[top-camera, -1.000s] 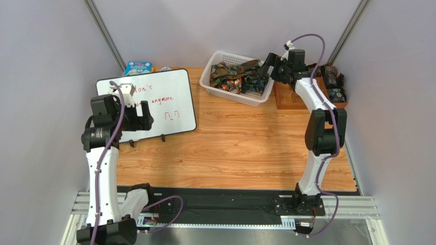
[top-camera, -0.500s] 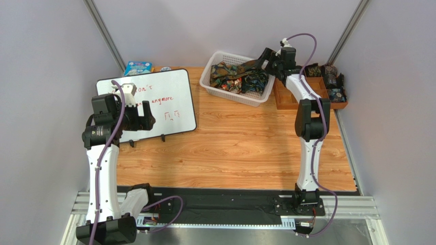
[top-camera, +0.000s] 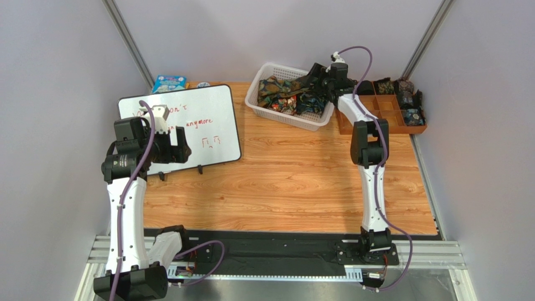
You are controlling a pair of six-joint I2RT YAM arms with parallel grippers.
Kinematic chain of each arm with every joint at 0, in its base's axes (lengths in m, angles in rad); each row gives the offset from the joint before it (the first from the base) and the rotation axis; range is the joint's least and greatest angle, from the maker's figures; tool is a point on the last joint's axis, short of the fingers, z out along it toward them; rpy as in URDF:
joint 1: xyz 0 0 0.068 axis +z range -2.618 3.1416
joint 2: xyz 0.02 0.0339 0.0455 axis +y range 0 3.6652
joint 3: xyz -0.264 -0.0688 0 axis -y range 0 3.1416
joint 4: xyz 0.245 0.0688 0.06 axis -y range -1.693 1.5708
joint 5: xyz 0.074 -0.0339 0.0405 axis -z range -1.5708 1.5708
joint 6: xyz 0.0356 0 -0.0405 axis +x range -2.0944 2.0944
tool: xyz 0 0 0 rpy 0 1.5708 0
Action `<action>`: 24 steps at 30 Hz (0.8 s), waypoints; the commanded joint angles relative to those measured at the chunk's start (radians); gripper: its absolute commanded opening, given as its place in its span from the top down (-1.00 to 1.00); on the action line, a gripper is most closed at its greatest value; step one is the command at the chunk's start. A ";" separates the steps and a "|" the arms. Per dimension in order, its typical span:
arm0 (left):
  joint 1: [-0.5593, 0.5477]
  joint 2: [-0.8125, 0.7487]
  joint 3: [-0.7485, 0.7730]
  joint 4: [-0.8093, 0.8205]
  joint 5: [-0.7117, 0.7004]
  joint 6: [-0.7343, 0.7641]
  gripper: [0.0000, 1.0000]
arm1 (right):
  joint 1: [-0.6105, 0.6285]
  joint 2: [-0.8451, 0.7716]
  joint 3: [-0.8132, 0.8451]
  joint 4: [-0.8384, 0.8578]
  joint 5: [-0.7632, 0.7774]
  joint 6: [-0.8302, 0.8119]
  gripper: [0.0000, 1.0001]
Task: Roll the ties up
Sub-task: Pick up the tie from the bin.
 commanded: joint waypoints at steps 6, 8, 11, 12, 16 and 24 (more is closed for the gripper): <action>-0.002 0.010 0.003 -0.005 0.006 0.017 -0.99 | 0.011 0.005 0.037 0.065 -0.014 0.045 -0.51; -0.001 0.009 0.001 -0.002 0.007 0.016 -0.99 | 0.009 -0.025 0.029 0.070 -0.014 0.055 -0.30; -0.002 0.001 -0.001 -0.002 0.010 0.013 -0.99 | 0.008 -0.058 0.023 0.075 -0.003 0.061 0.03; -0.001 -0.002 -0.001 -0.001 0.010 0.014 -0.99 | 0.006 -0.078 0.021 0.076 -0.002 0.062 0.13; -0.002 -0.022 0.007 -0.017 0.007 0.023 -0.99 | 0.005 -0.127 0.024 0.113 -0.008 0.052 0.81; -0.002 -0.062 0.041 -0.048 0.013 0.022 -0.99 | -0.015 -0.297 0.007 0.088 -0.110 0.044 1.00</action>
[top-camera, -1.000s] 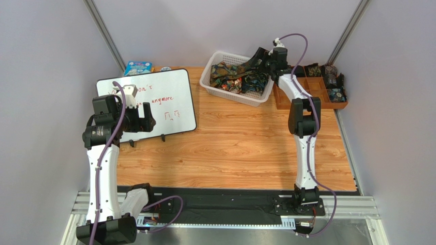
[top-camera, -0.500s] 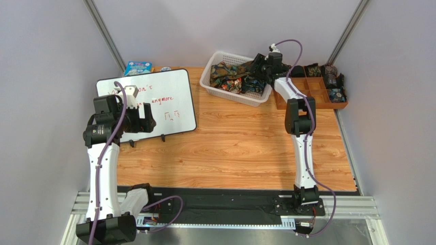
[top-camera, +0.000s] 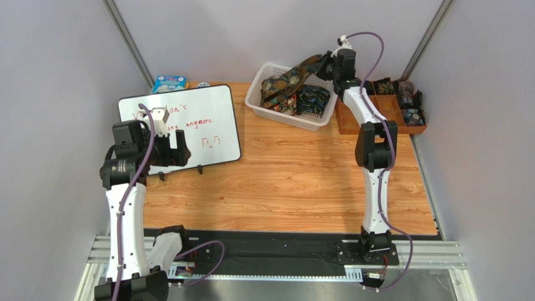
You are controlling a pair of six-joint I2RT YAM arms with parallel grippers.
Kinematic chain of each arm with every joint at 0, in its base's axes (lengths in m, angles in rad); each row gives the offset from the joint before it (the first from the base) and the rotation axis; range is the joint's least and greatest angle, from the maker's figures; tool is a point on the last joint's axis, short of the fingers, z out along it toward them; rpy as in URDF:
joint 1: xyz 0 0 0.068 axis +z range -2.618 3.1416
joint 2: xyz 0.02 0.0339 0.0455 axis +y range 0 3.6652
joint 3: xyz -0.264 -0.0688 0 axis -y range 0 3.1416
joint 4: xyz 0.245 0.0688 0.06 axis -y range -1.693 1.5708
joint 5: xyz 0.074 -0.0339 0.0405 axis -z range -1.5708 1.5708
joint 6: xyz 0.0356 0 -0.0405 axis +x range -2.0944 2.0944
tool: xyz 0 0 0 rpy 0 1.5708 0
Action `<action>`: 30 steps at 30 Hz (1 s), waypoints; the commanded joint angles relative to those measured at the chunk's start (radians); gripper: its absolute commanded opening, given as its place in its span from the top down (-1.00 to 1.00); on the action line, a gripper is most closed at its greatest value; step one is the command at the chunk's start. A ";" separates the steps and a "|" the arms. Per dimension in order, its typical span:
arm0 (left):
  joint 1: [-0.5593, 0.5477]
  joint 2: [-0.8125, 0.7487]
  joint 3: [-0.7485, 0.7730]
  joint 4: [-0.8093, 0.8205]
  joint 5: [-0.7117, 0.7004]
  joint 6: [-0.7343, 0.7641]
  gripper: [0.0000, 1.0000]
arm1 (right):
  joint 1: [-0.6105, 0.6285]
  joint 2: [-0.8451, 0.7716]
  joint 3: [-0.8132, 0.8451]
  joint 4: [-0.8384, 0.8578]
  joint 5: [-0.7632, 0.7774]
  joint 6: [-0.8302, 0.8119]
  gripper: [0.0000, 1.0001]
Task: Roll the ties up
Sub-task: Pick up the tie from the bin, then place the tie at the center of the board.
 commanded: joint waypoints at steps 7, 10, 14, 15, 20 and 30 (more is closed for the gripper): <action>-0.002 -0.039 0.068 -0.029 0.065 0.007 -0.99 | -0.068 -0.400 0.034 -0.076 -0.174 -0.056 1.00; -0.002 -0.047 0.081 -0.020 0.088 0.004 -0.99 | -0.098 -0.481 0.029 -0.117 -0.202 -0.069 1.00; -0.001 -0.050 0.106 -0.013 0.107 0.004 -0.99 | -0.157 -0.674 -0.017 -0.176 -0.208 -0.101 1.00; -0.002 -0.050 0.111 -0.012 0.114 0.007 -0.99 | -0.164 -0.710 -0.056 -0.185 -0.207 -0.118 1.00; -0.001 -0.073 0.126 -0.003 0.148 0.030 -0.99 | -0.194 -0.926 -0.234 -0.263 -0.208 -0.246 1.00; -0.002 -0.188 0.091 0.080 0.102 0.061 -0.99 | -0.198 -1.265 -0.668 -0.513 -0.158 -0.395 1.00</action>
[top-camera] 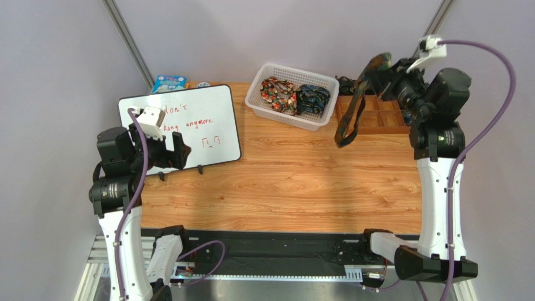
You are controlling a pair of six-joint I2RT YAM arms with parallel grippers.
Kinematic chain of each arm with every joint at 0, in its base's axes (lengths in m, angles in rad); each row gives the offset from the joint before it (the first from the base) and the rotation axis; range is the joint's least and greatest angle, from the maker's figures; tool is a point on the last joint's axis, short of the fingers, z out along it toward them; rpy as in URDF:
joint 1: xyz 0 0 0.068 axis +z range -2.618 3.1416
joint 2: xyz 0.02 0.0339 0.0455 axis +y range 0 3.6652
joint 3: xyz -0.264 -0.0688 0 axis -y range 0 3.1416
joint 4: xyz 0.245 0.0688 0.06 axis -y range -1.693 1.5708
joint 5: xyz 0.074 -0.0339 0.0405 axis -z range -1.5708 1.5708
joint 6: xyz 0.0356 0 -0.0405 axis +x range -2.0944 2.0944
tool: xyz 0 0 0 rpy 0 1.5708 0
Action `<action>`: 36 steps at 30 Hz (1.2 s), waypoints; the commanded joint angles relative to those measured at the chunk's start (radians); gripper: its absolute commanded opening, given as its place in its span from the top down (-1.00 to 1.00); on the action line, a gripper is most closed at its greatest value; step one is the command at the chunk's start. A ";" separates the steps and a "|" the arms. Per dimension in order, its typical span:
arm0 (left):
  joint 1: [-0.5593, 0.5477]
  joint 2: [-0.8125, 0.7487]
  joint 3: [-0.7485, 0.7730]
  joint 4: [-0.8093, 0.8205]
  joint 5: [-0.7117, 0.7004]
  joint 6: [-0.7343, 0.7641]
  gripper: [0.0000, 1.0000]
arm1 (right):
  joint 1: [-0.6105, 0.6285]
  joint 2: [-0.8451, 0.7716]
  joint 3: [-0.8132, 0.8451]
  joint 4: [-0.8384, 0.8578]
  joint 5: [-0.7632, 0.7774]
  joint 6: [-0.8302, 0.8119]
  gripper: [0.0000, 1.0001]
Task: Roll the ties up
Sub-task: Place the tie at the center of the board.
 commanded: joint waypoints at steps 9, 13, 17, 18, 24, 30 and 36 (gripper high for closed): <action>-0.001 -0.134 -0.076 0.123 0.056 0.047 -0.99 | -0.087 -0.329 -0.257 -0.416 0.181 -0.360 1.00; -0.001 -0.119 -0.108 0.132 0.087 0.055 -0.99 | -0.085 -0.333 -0.300 -0.495 0.138 -0.446 1.00; -0.002 -0.123 -0.128 0.137 0.087 0.067 -0.99 | -0.032 -0.264 -0.408 -0.463 0.107 -0.422 1.00; -0.001 -0.129 -0.134 0.135 0.079 0.070 -0.99 | -0.003 -0.248 -0.428 -0.446 0.122 -0.413 1.00; -0.001 -0.139 -0.149 0.091 0.059 0.083 -0.99 | 0.419 -0.090 -0.591 -0.248 0.291 -0.285 0.93; -0.001 -0.123 -0.158 0.065 0.137 0.080 -0.99 | 0.561 0.124 -0.426 -0.373 0.089 -0.313 -0.99; -0.063 -0.084 -0.192 0.117 0.326 0.170 -0.99 | 0.297 0.058 -0.445 -0.597 -0.130 -0.552 -1.00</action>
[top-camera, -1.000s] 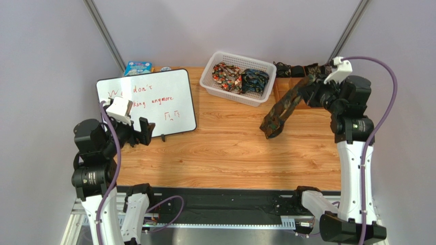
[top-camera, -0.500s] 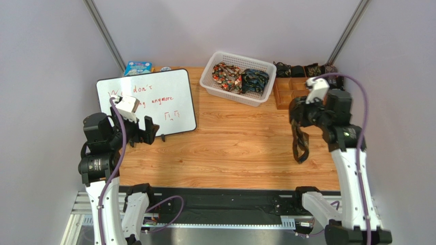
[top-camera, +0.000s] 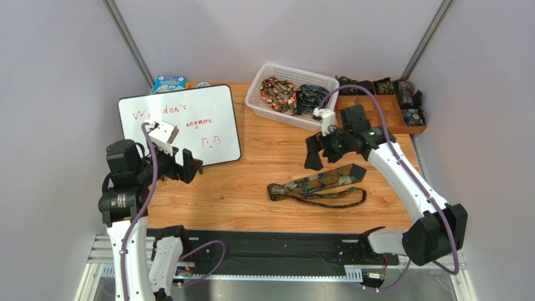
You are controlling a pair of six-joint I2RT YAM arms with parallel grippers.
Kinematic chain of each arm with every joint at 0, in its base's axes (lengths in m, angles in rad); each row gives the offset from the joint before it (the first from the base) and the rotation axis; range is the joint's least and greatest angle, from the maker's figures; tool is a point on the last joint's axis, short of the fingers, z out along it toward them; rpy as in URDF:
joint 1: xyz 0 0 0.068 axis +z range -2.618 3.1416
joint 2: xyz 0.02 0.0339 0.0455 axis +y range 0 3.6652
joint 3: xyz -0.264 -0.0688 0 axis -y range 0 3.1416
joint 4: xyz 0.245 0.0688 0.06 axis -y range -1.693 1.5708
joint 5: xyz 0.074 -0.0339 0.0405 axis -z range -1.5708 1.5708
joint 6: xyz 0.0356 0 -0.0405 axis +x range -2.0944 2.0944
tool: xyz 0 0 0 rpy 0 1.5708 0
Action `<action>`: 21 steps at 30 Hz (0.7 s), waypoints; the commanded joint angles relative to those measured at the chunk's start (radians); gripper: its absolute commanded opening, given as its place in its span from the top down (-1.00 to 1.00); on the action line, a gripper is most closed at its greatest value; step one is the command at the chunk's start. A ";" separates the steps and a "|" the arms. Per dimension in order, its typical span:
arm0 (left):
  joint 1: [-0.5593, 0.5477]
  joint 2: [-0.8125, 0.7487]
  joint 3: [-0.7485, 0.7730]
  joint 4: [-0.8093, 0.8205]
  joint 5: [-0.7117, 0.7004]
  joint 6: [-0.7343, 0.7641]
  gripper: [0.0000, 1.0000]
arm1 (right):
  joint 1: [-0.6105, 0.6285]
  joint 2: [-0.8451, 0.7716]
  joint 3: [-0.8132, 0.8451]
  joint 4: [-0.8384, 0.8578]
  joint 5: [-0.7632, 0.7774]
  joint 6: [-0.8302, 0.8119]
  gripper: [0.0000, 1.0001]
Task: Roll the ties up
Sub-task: Place the tie at the center of the board, then flatten out the tie at the center of the board.
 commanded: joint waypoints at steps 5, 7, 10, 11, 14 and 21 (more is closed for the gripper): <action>-0.382 0.143 -0.016 0.118 -0.001 0.169 -0.86 | -0.505 0.000 -0.023 -0.309 -0.162 -0.396 -0.86; -0.593 0.240 0.008 0.155 -0.062 0.235 -0.79 | -0.626 0.092 -0.013 -0.356 -0.173 -0.431 -0.75; -0.849 0.413 0.060 0.212 -0.171 0.322 -0.61 | -0.752 0.261 0.033 -0.437 -0.236 -0.462 -0.52; -0.942 0.462 0.095 0.226 -0.189 0.347 -0.58 | -0.779 0.313 0.090 -0.473 -0.260 -0.473 -0.40; -1.062 0.663 0.181 0.321 -0.174 0.395 -0.50 | -0.889 0.440 0.174 -0.600 -0.364 -0.519 -0.26; -1.243 1.119 0.447 0.641 -0.125 0.294 -0.52 | -1.064 0.478 0.204 -0.645 -0.394 -0.517 -0.20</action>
